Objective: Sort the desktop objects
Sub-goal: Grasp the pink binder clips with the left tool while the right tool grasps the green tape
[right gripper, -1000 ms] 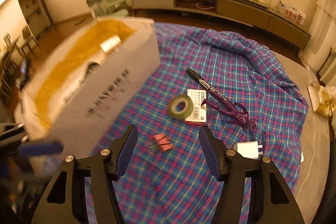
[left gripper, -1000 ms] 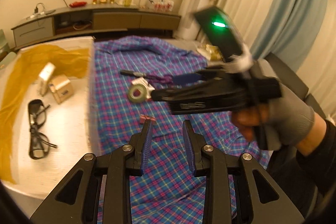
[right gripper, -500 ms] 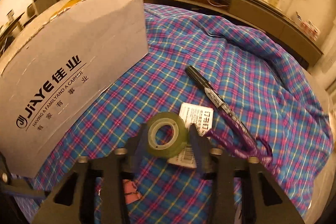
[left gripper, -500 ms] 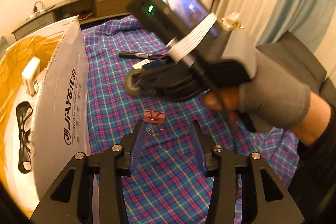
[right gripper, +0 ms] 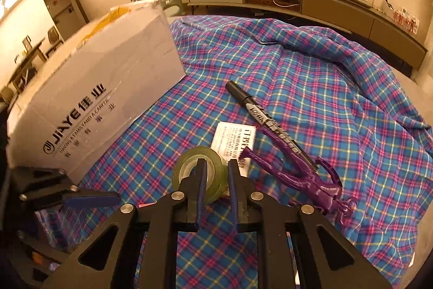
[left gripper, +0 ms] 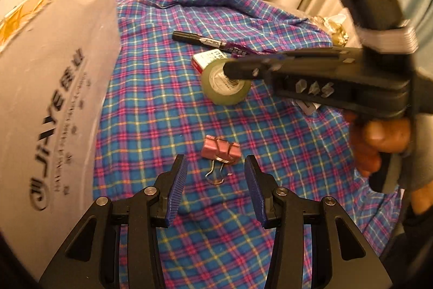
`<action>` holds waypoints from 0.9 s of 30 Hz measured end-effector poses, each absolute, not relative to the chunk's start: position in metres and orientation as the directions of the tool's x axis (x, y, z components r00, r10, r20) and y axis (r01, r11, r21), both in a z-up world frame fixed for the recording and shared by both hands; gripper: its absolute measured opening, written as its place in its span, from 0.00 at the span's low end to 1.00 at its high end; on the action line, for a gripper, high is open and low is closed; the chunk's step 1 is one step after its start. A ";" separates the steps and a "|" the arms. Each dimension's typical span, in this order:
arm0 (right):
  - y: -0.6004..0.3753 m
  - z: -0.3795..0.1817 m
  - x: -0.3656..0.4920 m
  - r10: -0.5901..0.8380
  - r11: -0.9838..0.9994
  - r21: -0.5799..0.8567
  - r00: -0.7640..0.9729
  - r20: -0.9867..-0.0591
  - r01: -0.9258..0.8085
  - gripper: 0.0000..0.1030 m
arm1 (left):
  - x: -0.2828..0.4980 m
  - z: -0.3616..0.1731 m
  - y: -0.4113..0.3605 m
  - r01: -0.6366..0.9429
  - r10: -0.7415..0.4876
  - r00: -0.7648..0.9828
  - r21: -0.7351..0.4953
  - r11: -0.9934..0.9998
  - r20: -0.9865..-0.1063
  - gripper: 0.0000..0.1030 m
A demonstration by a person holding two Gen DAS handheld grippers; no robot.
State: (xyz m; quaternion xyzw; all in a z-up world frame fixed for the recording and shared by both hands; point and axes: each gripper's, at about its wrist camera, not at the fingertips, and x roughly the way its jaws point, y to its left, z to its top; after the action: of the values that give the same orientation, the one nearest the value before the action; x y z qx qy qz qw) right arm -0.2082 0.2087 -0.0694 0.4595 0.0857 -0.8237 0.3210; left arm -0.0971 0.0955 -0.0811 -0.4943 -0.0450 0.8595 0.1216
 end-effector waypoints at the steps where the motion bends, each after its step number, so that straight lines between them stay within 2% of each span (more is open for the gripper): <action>1: 0.214 -0.066 -0.210 -0.472 -0.779 0.185 -0.368 -0.801 0.599 0.16 | -0.098 -0.082 0.100 -0.170 0.247 -0.481 -0.187 -0.968 -0.841 0.45; 5: 0.231 -0.054 -0.210 -0.539 -0.771 0.272 -0.362 -0.760 0.576 0.16 | -0.100 -0.090 0.117 -0.209 0.208 -0.491 -0.117 -0.971 -0.846 0.52; 9: 0.240 -0.047 -0.202 -0.551 -0.774 0.293 -0.369 -0.749 0.561 0.16 | -0.099 -0.091 0.122 -0.213 0.174 -0.531 -0.068 -0.975 -0.829 0.52; 11: 0.243 -0.045 -0.199 -0.551 -0.778 0.298 -0.373 -0.746 0.552 0.16 | -0.100 -0.091 0.120 -0.210 0.184 -0.546 -0.079 -0.975 -0.818 0.48; 12: 0.244 -0.044 -0.197 -0.550 -0.781 0.300 -0.375 -0.746 0.548 0.16 | -0.101 -0.091 0.119 -0.207 0.182 -0.552 -0.078 -0.975 -0.814 0.35; 13: 0.246 -0.042 -0.194 -0.551 -0.783 0.304 -0.379 -0.743 0.543 0.16 | -0.101 -0.091 0.119 -0.207 0.178 -0.554 -0.072 -0.976 -0.814 0.34; 27: 0.259 -0.010 -0.150 -0.532 -0.815 0.277 -0.468 -0.705 0.510 0.16 | -0.079 -0.045 0.115 -0.233 0.246 -0.611 -0.126 -0.964 -0.753 0.33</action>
State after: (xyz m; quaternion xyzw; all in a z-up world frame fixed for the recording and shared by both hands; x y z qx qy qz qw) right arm -0.1497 0.2585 -0.0101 0.4165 -0.0136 -0.8567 0.3042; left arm -0.0787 0.1146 -0.0449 -0.4206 -0.0077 0.8973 0.1334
